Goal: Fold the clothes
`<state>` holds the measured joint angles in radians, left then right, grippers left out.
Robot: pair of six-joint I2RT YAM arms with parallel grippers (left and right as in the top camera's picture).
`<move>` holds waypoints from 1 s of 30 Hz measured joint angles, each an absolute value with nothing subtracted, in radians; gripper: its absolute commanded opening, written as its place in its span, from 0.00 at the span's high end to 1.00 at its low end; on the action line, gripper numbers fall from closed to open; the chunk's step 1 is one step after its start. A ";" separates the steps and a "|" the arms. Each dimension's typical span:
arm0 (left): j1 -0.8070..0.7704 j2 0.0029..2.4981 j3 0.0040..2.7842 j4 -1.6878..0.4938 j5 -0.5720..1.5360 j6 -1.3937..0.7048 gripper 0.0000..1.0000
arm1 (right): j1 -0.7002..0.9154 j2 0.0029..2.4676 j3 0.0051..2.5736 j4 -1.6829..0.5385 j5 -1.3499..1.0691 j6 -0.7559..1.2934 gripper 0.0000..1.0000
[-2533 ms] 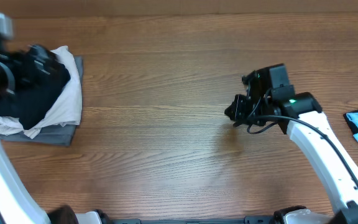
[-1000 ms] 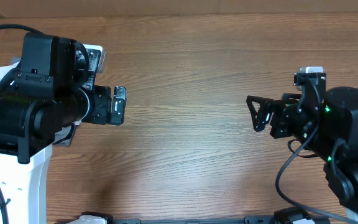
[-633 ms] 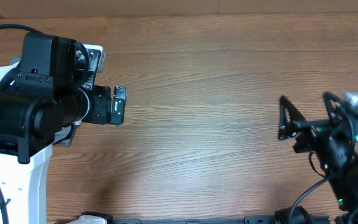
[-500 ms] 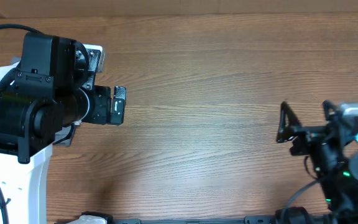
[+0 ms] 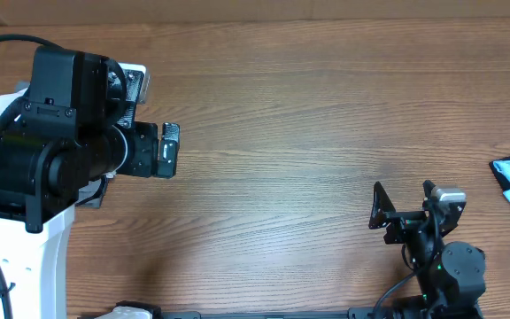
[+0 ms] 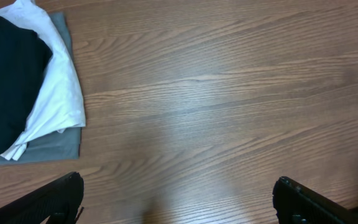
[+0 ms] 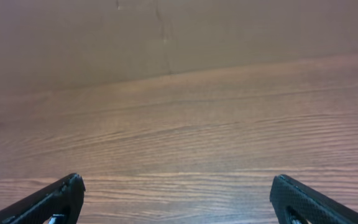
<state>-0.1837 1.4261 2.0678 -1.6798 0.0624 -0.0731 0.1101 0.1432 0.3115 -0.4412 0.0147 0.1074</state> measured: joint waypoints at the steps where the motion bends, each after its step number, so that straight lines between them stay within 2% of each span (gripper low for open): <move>1: -0.184 1.426 2.068 -1.680 0.062 -0.073 0.00 | 0.110 0.127 0.294 -0.436 0.013 0.107 0.00; 7: -0.184 1.426 2.068 -1.680 0.062 -0.073 0.00 | 0.110 0.019 0.202 -0.422 0.006 0.107 0.00; 14: -0.184 1.426 2.068 -1.680 0.062 -0.073 0.00 | 0.110 0.015 0.113 -0.356 -0.019 0.107 0.00; 30: -0.184 1.427 2.068 -1.680 0.062 -0.073 0.00 | 0.110 0.015 0.108 -0.340 -0.036 0.107 0.00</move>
<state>-0.1837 1.4265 2.0678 -1.6798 0.0624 -0.0731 0.1101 0.0147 0.1081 -0.3401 -0.0364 0.1070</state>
